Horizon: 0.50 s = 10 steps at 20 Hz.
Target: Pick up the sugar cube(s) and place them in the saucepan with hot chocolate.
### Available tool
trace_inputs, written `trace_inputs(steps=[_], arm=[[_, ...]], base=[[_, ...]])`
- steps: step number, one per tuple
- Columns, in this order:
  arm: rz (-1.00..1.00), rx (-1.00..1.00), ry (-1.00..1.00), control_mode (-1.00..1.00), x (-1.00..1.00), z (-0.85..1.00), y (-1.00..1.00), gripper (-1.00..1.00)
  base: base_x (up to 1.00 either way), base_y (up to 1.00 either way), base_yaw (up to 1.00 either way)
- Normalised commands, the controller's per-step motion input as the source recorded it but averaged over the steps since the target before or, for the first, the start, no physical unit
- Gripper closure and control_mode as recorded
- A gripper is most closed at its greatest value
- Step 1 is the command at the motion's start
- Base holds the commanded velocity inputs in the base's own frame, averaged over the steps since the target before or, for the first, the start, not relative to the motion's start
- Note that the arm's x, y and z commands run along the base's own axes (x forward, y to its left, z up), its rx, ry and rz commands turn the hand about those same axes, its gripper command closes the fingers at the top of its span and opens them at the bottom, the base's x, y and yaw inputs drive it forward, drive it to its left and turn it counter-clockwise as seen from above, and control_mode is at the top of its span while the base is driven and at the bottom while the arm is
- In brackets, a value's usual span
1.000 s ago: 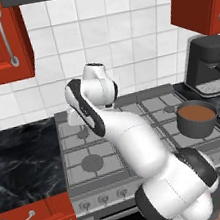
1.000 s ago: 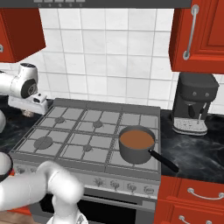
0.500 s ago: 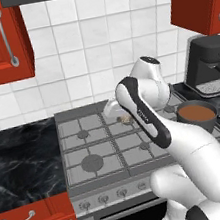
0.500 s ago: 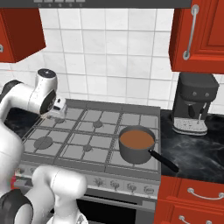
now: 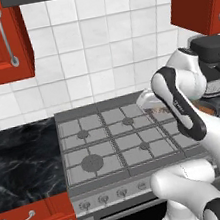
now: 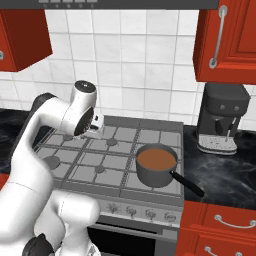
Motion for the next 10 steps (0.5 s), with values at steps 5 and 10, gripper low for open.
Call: trace_inputs(steps=[5, 10], arm=[[0.00, -0.15, 0.18, -1.00, 0.00, 0.07, -0.98, 1.00], [0.00, -0.20, 0.15, -1.00, 0.00, -0.16, -0.94, 1.00]], base=[[0.00, 0.00, 0.00], [0.00, 0.00, 0.00]])
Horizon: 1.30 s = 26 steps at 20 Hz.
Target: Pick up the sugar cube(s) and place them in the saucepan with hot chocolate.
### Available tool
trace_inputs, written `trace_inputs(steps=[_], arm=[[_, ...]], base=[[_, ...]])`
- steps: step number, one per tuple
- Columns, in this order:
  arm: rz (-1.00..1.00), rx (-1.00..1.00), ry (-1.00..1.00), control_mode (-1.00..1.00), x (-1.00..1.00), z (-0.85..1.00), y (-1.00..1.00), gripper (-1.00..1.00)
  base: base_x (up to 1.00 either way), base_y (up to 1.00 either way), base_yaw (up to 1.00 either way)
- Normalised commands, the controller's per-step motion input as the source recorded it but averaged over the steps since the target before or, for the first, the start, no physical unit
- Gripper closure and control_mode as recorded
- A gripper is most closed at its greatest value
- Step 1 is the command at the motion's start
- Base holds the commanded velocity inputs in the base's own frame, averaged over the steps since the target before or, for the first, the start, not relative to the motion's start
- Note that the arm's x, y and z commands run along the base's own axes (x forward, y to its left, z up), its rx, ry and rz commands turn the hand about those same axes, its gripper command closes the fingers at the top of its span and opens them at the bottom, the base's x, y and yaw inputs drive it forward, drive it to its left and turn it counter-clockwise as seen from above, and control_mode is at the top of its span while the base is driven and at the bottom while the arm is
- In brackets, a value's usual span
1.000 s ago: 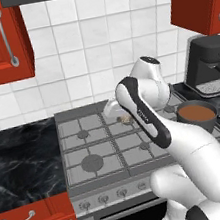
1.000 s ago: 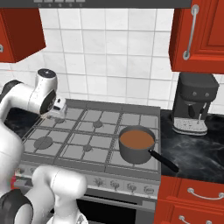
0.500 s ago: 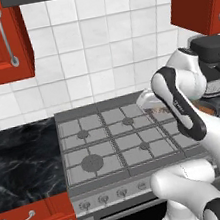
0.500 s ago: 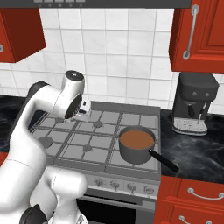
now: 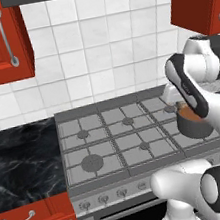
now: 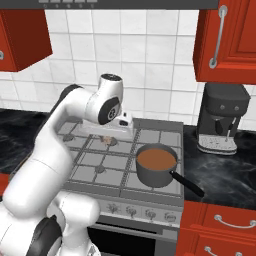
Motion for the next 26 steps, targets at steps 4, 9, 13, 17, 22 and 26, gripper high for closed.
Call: trace_inputs(steps=[4, 9, 13, 17, 22, 26], arm=[[0.00, -0.22, 0.05, -1.00, 0.00, -0.42, -0.70, 1.00], [0.00, -0.11, -0.02, -1.00, 0.00, -0.17, -0.77, 1.00], [0.00, -0.03, -0.01, -1.00, 0.12, 0.00, -0.48, 1.00], [0.00, 0.00, 0.00, -1.00, 0.37, -0.21, -0.23, 1.00], [0.00, 0.00, 0.00, -1.00, 0.38, -0.44, 0.00, 1.00], [0.00, 0.00, 0.00, -1.00, 0.25, -0.35, -0.07, 1.00]], base=[[0.00, 0.00, 0.00], [0.00, 0.00, 0.00], [0.00, 0.00, 0.00], [0.00, 0.00, 0.00], [0.00, 0.00, 0.00], [0.00, 0.00, 0.00]])
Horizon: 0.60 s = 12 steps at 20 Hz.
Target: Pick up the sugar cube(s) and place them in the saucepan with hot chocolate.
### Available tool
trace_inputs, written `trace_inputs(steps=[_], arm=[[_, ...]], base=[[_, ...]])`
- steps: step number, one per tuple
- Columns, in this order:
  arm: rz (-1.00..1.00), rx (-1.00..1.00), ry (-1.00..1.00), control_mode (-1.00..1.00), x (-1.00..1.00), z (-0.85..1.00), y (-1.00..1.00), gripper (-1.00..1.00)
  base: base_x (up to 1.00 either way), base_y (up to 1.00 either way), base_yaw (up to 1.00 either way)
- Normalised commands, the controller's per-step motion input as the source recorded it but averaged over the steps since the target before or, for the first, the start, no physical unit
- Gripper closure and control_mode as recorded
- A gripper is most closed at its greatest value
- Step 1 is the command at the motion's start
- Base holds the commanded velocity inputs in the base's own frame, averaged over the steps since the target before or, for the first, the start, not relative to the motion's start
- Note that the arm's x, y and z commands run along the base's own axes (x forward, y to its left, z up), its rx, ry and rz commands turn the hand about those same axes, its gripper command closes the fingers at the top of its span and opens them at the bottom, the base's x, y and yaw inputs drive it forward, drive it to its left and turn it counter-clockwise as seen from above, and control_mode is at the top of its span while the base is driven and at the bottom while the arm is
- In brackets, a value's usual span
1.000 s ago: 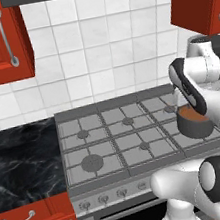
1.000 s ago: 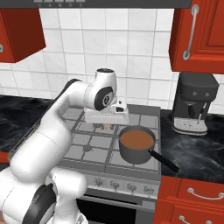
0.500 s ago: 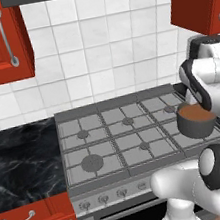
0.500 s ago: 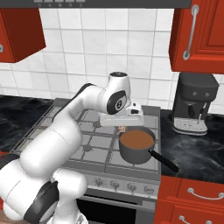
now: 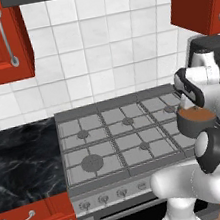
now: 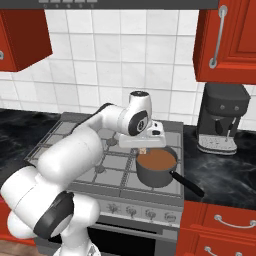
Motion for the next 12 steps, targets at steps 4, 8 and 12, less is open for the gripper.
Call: trace_inputs(steps=[4, 8, 12], arm=[[-0.02, 0.00, -0.04, -1.00, 0.04, -0.02, -0.38, 1.00], [-0.06, 0.00, -0.07, -1.00, 0.03, -0.02, -0.37, 1.00], [-0.01, 0.01, -0.04, -1.00, 0.00, -0.16, -0.05, 1.00]], base=[[0.00, 0.00, 0.00], [0.00, 0.00, 0.00], [0.00, 0.00, 0.00]])
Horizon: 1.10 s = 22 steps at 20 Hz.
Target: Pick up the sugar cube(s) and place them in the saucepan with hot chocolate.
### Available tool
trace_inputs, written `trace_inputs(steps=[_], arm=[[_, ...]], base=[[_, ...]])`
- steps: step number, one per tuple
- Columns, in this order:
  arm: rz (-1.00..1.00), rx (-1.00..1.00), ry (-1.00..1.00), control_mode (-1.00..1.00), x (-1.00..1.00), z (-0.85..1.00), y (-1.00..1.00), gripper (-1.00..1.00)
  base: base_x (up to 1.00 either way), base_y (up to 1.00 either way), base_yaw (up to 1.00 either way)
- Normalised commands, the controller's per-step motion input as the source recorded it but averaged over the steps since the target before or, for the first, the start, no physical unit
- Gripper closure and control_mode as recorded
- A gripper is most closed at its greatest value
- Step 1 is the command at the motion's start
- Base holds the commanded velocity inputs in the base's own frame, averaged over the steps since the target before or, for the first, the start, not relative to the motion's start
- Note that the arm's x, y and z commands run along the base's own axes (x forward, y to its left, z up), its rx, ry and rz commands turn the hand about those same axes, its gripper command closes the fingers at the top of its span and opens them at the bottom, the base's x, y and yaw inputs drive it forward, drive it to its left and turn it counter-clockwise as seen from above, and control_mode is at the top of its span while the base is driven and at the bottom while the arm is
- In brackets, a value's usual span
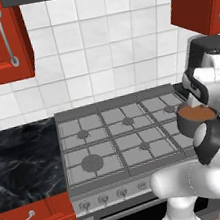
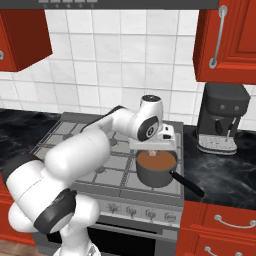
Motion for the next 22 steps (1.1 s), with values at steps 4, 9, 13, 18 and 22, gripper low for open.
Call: trace_inputs(steps=[4, 9, 13, 18, 22], arm=[[-0.01, 0.01, -0.02, -1.00, 0.00, -0.02, 0.00, 1.00], [0.00, 0.00, 0.00, -1.00, 0.02, -0.05, 0.00, 1.00], [0.00, 0.00, 0.00, -1.00, 0.10, 0.00, 0.02, 1.00], [0.00, 0.00, 0.00, -1.00, 0.10, -0.03, 0.00, 1.00], [0.00, 0.00, 0.00, -1.00, 0.07, -0.01, 0.00, 1.00]], base=[[0.00, 0.00, 0.00], [0.00, 0.00, 0.00], [0.00, 0.00, 0.00], [0.00, 0.00, 0.00], [0.00, 0.00, 0.00]])
